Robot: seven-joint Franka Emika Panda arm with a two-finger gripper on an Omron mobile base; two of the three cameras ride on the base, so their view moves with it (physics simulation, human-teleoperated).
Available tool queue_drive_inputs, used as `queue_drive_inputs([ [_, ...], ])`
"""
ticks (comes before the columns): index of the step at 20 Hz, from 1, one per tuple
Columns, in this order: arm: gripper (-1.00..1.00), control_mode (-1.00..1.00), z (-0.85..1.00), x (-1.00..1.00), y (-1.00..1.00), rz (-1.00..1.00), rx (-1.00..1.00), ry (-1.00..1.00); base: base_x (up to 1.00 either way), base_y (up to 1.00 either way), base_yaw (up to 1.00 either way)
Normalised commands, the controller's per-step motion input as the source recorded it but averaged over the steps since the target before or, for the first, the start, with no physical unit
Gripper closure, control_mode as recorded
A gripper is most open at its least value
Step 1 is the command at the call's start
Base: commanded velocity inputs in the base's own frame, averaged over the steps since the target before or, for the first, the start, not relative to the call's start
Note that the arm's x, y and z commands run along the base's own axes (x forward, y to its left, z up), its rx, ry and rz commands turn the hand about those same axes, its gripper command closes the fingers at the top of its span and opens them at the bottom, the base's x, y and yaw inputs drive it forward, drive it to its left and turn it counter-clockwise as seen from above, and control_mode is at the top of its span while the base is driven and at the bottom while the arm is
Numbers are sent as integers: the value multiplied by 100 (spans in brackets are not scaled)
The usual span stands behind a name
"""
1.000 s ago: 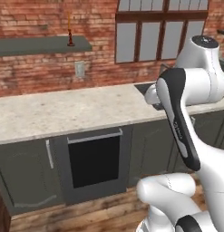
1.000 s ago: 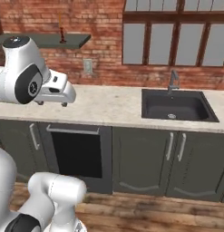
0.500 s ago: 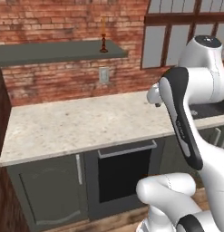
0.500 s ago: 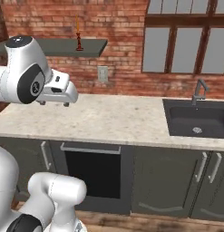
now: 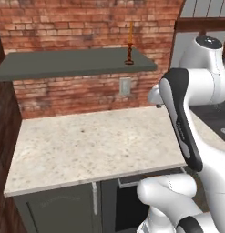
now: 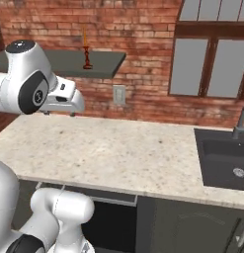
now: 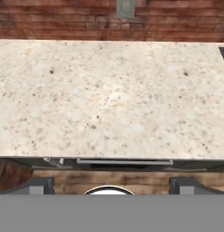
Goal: Get the candle and the liquor from the cabinet and move them to the dining counter.
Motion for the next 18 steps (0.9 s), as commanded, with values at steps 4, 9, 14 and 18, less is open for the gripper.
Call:
queue_drive_inputs([
  [4,-100,100,0,0,0,0,0,0,70,-4,23],
  [9,-100,100,0,0,0,0,0,0,38,0,10],
  [14,-100,100,0,0,0,0,0,0,11,0,0],
  [18,-100,100,0,0,0,0,0,0,39,0,0],
])
